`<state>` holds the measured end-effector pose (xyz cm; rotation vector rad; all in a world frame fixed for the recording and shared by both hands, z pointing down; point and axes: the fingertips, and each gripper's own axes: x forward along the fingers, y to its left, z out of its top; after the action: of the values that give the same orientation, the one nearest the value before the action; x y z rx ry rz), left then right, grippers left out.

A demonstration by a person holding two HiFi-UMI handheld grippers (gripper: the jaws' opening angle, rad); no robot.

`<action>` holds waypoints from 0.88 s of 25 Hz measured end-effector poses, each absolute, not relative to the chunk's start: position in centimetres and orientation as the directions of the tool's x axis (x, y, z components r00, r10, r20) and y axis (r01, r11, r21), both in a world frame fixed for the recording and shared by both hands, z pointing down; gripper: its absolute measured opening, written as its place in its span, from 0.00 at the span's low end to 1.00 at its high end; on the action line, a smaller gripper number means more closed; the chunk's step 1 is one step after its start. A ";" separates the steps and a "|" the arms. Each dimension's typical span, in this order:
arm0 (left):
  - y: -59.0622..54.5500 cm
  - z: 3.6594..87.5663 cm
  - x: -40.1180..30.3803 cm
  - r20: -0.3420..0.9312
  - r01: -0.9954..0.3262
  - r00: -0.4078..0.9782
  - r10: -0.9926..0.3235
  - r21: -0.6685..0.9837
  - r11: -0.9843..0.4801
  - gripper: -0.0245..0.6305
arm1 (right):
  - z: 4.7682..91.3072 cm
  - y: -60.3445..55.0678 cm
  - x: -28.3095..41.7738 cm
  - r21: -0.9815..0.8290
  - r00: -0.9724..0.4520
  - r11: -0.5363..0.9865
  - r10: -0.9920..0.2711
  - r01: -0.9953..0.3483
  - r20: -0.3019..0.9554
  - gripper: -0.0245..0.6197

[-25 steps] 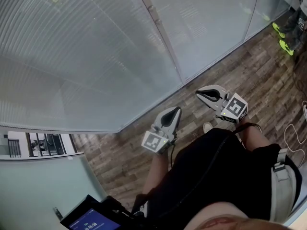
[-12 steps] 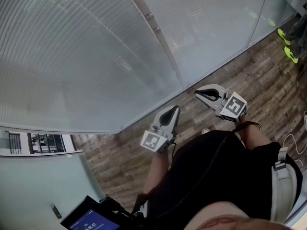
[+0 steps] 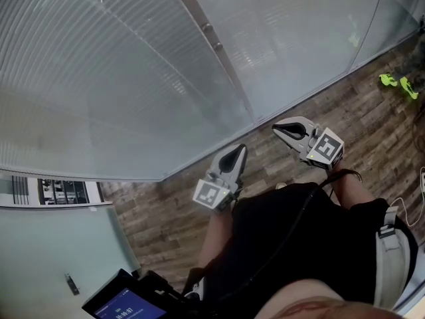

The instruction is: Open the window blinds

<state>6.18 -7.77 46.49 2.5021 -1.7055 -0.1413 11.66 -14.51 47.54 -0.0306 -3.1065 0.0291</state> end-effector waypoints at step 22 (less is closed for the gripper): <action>-8.0 46.1 5.9 -0.013 -0.927 0.356 -0.934 0.117 -0.355 0.04 | 47.9 -14.7 11.3 -0.040 -0.999 0.999 0.027 0.026 0.025 0.05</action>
<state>5.87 -8.02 46.12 2.5122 -1.7293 -0.1182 11.31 -14.72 47.92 -0.0407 -3.1151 0.0624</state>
